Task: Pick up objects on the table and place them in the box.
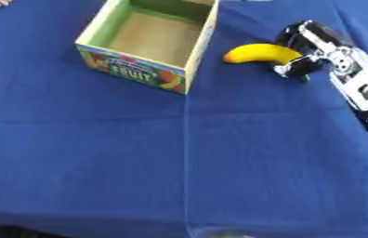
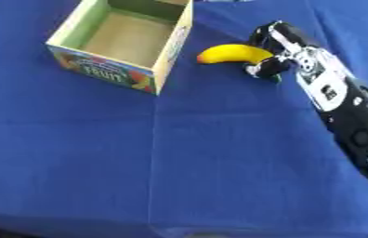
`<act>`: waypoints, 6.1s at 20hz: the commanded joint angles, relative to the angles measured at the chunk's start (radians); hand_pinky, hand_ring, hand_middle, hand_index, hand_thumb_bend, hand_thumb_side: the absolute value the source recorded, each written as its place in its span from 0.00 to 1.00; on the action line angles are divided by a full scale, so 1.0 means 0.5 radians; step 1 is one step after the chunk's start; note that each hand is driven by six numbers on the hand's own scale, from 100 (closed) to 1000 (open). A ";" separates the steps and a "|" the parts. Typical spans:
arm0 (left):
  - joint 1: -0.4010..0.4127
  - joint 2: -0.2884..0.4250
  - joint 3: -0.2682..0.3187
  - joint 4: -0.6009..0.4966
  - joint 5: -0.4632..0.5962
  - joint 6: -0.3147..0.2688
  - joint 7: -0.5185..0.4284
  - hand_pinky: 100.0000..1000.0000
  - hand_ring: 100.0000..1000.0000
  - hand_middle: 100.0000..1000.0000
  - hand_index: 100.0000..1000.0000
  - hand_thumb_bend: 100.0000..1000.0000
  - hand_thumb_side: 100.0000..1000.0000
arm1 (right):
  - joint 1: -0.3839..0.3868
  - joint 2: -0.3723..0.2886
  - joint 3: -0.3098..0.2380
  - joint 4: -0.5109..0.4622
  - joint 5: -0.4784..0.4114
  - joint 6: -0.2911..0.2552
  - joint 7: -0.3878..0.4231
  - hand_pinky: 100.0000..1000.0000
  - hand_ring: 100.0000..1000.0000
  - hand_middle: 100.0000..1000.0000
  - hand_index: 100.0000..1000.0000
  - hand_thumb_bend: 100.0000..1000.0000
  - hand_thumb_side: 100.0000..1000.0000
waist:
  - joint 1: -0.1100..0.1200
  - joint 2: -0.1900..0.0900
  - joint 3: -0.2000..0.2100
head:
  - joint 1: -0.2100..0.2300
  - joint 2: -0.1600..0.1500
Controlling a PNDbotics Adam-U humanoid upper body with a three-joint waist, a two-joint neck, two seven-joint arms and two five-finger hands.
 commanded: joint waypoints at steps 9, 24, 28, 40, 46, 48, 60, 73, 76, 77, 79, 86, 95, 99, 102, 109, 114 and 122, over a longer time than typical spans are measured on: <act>-0.016 0.029 0.001 -0.025 0.001 -0.002 -0.001 0.57 0.47 0.49 0.53 0.55 1.00 | 0.010 -0.039 -0.017 -0.040 0.013 0.042 -0.158 0.40 0.37 0.39 0.48 0.18 0.00 | -0.002 -0.042 -0.020 | 0.012 0.011; 0.003 0.034 0.005 -0.021 -0.003 -0.003 0.002 0.57 0.47 0.49 0.54 0.55 1.00 | 0.002 -0.119 -0.028 -0.252 -0.089 0.084 -0.185 0.40 0.37 0.38 0.47 0.18 0.00 | -0.009 -0.072 -0.051 | 0.025 0.011; 0.016 0.039 0.007 -0.019 -0.008 -0.004 0.003 0.57 0.47 0.49 0.54 0.55 1.00 | -0.026 -0.178 -0.037 -0.380 -0.169 0.097 -0.197 0.39 0.37 0.38 0.47 0.18 0.00 | -0.018 -0.094 -0.065 | 0.030 0.011; 0.023 0.047 0.002 -0.016 -0.013 -0.004 -0.003 0.57 0.47 0.49 0.54 0.55 1.00 | -0.128 -0.221 -0.037 -0.571 -0.331 0.153 -0.202 0.39 0.37 0.38 0.47 0.17 0.00 | -0.037 -0.126 -0.042 | 0.014 0.011; 0.015 0.044 -0.010 -0.016 -0.012 -0.003 -0.013 0.57 0.47 0.49 0.54 0.56 1.00 | -0.180 -0.205 -0.021 -0.591 -0.380 0.174 -0.192 0.39 0.37 0.38 0.47 0.18 0.00 | -0.046 -0.139 0.011 | -0.036 0.011; 0.006 0.041 -0.017 -0.018 -0.010 -0.003 -0.020 0.57 0.47 0.49 0.54 0.56 1.00 | -0.193 -0.199 -0.013 -0.587 -0.378 0.172 -0.184 0.39 0.37 0.38 0.48 0.17 0.00 | -0.052 -0.141 0.039 | -0.066 0.011; -0.044 0.011 -0.058 -0.024 0.007 0.005 -0.065 0.57 0.47 0.49 0.54 0.56 1.00 | -0.220 -0.147 0.007 -0.495 -0.324 0.153 -0.150 0.40 0.38 0.39 0.48 0.17 0.00 | -0.077 -0.125 0.205 | -0.219 0.011; -0.105 -0.035 -0.113 -0.031 0.044 0.017 -0.121 0.57 0.47 0.49 0.54 0.56 1.00 | -0.325 0.101 0.145 -0.264 -0.233 0.037 0.035 0.44 0.40 0.41 0.50 0.15 0.00 | -0.066 -0.077 0.442 | -0.542 0.011; -0.105 -0.036 -0.114 -0.031 0.047 0.017 -0.126 0.57 0.47 0.49 0.54 0.56 1.00 | -0.329 0.111 0.135 -0.247 -0.212 0.019 0.051 0.44 0.40 0.41 0.50 0.15 0.00 | -0.066 -0.076 0.446 | -0.545 0.011; -0.109 -0.042 -0.117 -0.032 0.049 0.017 -0.129 0.57 0.47 0.49 0.54 0.56 1.00 | -0.330 0.132 0.153 -0.248 -0.211 0.006 0.065 0.44 0.41 0.41 0.50 0.14 0.00 | -0.069 -0.071 0.451 | -0.551 0.011; -0.111 -0.046 -0.118 -0.033 0.051 0.017 -0.131 0.57 0.47 0.49 0.54 0.56 1.00 | -0.338 0.178 0.178 -0.237 -0.198 -0.010 0.098 0.44 0.41 0.41 0.50 0.14 0.00 | -0.072 -0.067 0.447 | -0.550 0.011; -0.111 -0.047 -0.117 -0.034 0.052 0.016 -0.132 0.57 0.47 0.49 0.54 0.56 1.00 | -0.345 0.200 0.180 -0.221 -0.176 -0.028 0.119 0.44 0.41 0.41 0.50 0.14 0.00 | -0.073 -0.066 0.443 | -0.549 0.011; -0.112 -0.048 -0.116 -0.033 0.050 0.016 -0.131 0.57 0.46 0.49 0.54 0.56 1.00 | -0.336 0.212 0.192 -0.228 -0.160 -0.053 0.140 0.46 0.42 0.42 0.52 0.15 0.00 | -0.072 -0.072 0.432 | -0.546 0.006; -0.111 -0.047 -0.117 -0.033 0.049 0.016 -0.132 0.57 0.46 0.49 0.54 0.56 1.00 | -0.325 0.205 0.208 -0.230 -0.119 -0.081 0.182 0.69 0.65 0.64 0.70 0.48 0.25 | -0.071 -0.074 0.421 | -0.546 0.008; -0.109 -0.047 -0.116 -0.033 0.048 0.016 -0.131 0.57 0.46 0.49 0.54 0.56 1.00 | -0.317 0.207 0.192 -0.214 -0.077 -0.085 0.212 0.64 0.61 0.60 0.69 0.46 0.25 | -0.071 -0.074 0.413 | -0.543 0.009; -0.109 -0.046 -0.115 -0.034 0.048 0.015 -0.131 0.57 0.46 0.49 0.54 0.56 1.00 | -0.305 0.204 0.160 -0.125 -0.004 -0.037 0.176 0.62 0.59 0.60 0.70 0.45 0.25 | -0.070 -0.076 0.403 | -0.540 0.003; -0.108 -0.046 -0.115 -0.033 0.048 0.015 -0.131 0.57 0.46 0.49 0.54 0.56 1.00 | -0.299 0.206 0.154 -0.092 0.015 -0.040 0.160 0.62 0.59 0.60 0.70 0.45 0.25 | -0.068 -0.075 0.398 | -0.538 0.000; -0.103 -0.047 -0.114 -0.032 0.049 0.014 -0.131 0.57 0.46 0.49 0.54 0.56 1.00 | -0.292 0.207 0.151 -0.088 0.007 -0.046 0.154 0.65 0.63 0.62 0.71 0.46 0.26 | -0.060 -0.071 0.385 | -0.536 0.003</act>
